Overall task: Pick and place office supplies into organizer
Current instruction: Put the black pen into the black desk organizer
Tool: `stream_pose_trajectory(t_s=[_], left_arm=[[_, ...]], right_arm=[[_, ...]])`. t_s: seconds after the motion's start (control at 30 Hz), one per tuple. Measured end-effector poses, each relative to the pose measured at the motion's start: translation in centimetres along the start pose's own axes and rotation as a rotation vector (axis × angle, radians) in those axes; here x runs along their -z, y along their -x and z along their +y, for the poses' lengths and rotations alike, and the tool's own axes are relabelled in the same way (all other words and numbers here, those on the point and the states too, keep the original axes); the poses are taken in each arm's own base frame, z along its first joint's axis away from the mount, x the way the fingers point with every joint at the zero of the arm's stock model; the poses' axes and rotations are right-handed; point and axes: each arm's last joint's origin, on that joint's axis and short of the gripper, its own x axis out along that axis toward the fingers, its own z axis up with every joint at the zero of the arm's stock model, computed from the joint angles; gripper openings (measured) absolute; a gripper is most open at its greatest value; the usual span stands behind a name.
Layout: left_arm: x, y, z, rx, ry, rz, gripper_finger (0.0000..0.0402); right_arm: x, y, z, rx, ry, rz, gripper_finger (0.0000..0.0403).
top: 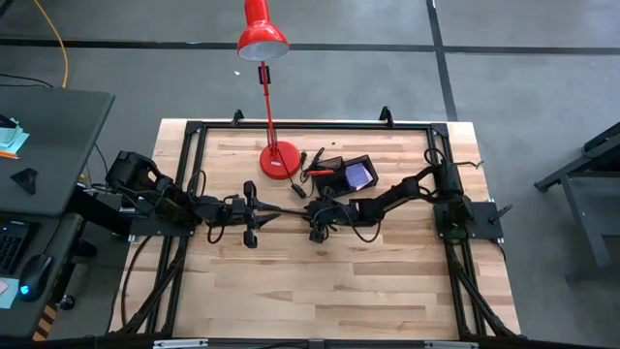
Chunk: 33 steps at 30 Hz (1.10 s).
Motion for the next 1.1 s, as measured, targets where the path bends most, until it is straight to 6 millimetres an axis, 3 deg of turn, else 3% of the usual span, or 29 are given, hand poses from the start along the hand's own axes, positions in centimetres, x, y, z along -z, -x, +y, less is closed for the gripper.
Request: stream_pose_trajectory(t_s=[0.67, 1.1], left_arm=[[0.0, 0.0, 0.0, 0.0, 0.001, -0.001, 0.0074], [0.0, 0.0, 0.0, 0.0, 0.001, -0.001, 0.0074]], right_arm=[[0.0, -0.2, -1.0, -0.01, -0.137, 0.033, 0.0138], [0.7, 0.1, 0.2, 0.038, 0.01, 0.062, 0.0138]])
